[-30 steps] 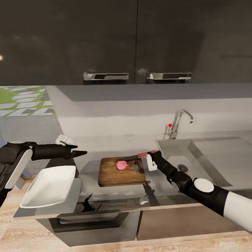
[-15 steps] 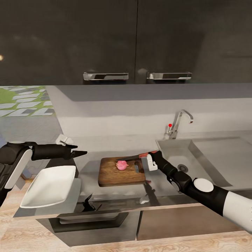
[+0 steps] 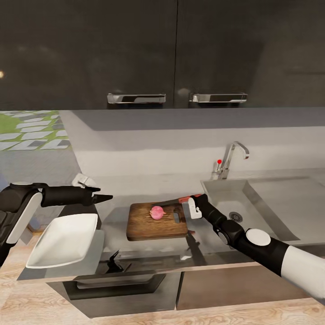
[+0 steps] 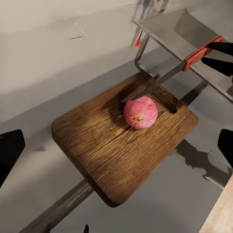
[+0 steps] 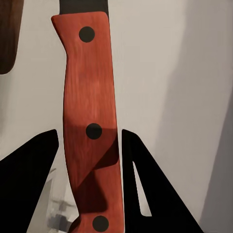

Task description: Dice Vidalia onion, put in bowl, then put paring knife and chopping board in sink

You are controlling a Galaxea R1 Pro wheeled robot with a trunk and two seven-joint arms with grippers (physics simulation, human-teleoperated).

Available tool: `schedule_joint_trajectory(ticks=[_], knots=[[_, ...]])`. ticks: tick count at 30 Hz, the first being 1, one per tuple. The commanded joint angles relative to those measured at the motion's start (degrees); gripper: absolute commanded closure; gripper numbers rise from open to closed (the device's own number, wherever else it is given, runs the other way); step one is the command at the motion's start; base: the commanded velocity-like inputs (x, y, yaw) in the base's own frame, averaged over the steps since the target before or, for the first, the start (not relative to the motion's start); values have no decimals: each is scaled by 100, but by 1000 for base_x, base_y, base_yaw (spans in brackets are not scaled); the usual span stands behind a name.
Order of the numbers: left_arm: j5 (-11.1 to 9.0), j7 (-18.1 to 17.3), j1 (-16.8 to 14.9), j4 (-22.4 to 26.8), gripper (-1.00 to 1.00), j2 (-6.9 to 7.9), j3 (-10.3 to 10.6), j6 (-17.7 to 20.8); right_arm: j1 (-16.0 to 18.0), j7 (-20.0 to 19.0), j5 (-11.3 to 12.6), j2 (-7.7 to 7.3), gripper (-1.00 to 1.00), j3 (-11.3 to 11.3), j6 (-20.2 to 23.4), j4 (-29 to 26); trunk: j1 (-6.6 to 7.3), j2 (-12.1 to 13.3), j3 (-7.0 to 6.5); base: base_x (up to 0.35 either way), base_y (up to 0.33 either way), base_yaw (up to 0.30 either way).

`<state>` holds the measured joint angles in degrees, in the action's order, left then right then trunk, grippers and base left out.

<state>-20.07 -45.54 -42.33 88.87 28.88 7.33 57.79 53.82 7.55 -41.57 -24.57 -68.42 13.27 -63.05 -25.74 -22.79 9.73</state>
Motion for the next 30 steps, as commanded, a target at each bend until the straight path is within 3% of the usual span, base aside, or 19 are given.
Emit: schedule_joint_trajectory(ticks=[1,6,19,30], knots=[[1,-11,-7,1,-100,4,5,21,14,20,-53,-4,100,-25,52,-5,-4,-13,13,0,0,0],[-2,-13,-10,-1,-100,4,5,21,14,19,-53,-4,100,-22,42,-5,-4,-13,13,0,0,0],[-5,-11,-6,-1,-100,4,-4,21,14,19,-53,-4,100,-21,35,-4,-268,-494,228,0,0,0],[-4,-16,-6,-1,-100,4,-4,21,14,19,-53,-4,100,-22,35,-3,-268,-494,228,0,0,0]])
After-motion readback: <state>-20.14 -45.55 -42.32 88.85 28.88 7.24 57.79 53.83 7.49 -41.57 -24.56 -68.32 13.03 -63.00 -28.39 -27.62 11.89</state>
